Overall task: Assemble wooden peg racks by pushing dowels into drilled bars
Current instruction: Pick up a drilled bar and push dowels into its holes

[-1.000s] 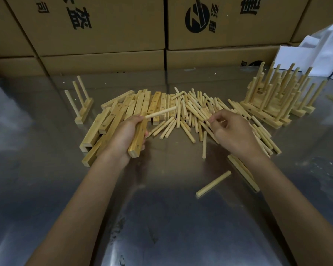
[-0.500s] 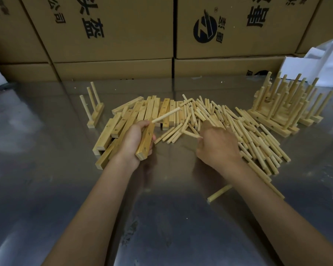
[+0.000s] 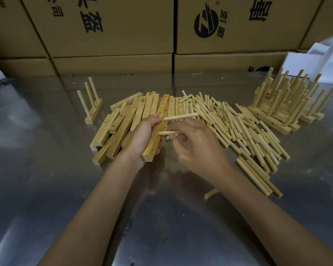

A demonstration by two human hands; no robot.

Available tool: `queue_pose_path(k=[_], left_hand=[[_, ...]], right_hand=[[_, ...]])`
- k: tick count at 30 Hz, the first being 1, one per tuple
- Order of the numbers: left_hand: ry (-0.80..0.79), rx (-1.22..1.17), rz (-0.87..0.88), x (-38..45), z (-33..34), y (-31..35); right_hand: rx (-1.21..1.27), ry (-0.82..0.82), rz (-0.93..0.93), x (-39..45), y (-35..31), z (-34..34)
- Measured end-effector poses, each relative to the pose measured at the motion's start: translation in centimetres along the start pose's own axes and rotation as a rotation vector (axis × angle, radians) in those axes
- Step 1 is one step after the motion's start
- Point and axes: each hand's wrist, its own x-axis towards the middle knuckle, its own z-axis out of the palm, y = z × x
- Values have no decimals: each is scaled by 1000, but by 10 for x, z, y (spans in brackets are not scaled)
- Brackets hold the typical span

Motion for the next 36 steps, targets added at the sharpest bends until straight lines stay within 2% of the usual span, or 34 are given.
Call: queue_pose_path(k=[8, 16, 19, 22, 25, 27, 30, 36], left_hand=[[21, 64, 117, -1, 10, -3], [-6, 198, 124, -2, 13, -3], [-39, 257, 93, -3, 10, 0], [21, 279, 116, 0, 3, 2], [119, 173, 130, 5, -11, 6], [150, 53, 101, 9, -23, 10], [114, -73, 51, 11, -34, 13], [84, -109, 14, 10, -37, 13]], right_hand=[[122, -42, -2, 4, 15, -5], [12, -70, 34, 5, 20, -11], [-14, -44, 36, 5, 18, -12], [44, 12, 86, 6, 17, -10], [131, 143, 190, 9, 23, -12], [120, 168, 261, 9, 30, -10], [16, 71, 289, 9, 39, 1], [-99, -329, 184, 26, 33, 21]])
